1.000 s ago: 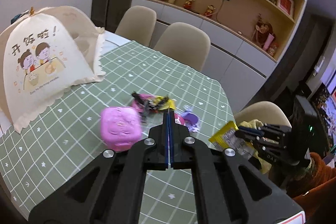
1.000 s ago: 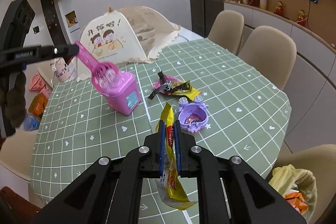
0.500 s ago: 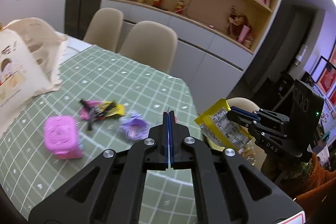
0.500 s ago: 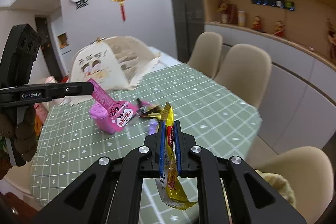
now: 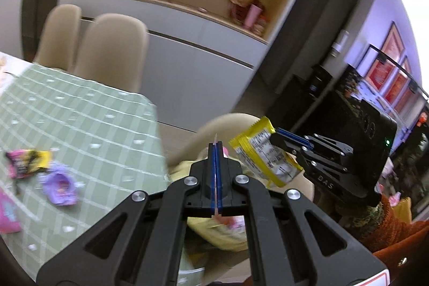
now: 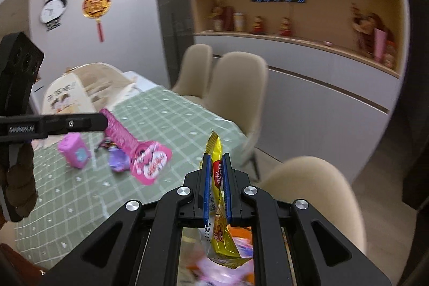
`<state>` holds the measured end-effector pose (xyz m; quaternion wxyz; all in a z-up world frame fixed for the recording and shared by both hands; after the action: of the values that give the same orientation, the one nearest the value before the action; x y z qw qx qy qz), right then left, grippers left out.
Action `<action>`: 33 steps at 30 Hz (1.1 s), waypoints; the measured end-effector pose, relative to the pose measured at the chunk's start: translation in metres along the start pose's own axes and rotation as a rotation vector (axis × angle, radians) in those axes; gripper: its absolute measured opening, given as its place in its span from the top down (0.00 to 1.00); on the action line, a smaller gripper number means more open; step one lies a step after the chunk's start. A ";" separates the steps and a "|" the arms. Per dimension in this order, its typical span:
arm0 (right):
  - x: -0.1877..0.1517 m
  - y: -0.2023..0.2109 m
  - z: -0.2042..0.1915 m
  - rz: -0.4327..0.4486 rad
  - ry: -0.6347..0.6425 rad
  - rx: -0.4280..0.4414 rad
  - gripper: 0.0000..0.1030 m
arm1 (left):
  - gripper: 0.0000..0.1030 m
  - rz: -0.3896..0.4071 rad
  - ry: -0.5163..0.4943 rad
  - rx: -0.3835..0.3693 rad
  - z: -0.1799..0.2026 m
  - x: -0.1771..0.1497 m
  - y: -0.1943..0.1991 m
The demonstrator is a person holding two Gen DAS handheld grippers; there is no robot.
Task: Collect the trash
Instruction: 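Lower the yellow packet into the trash bin and open the right tool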
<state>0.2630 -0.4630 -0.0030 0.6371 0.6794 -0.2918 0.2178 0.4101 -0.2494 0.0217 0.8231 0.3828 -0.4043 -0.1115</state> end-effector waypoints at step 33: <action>-0.083 -0.136 -0.022 -0.366 -0.031 0.202 0.90 | 0.42 -0.151 0.224 0.138 -0.043 -0.066 -0.050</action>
<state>0.2953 -0.4291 -0.1566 0.5900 0.7848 -0.1502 0.1161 0.4054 -0.2280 -0.0693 0.8242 0.4777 -0.2865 -0.1017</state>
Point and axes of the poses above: each gripper's, at about its wrist camera, not at the fingertips, and y roughly against the way its jaws point, z to its right, x to its top, the point moved 1 cm from there along -y, roughly the way its jaws point, and after that the axes turned 12 degrees about -z, right-handed, at the moved point
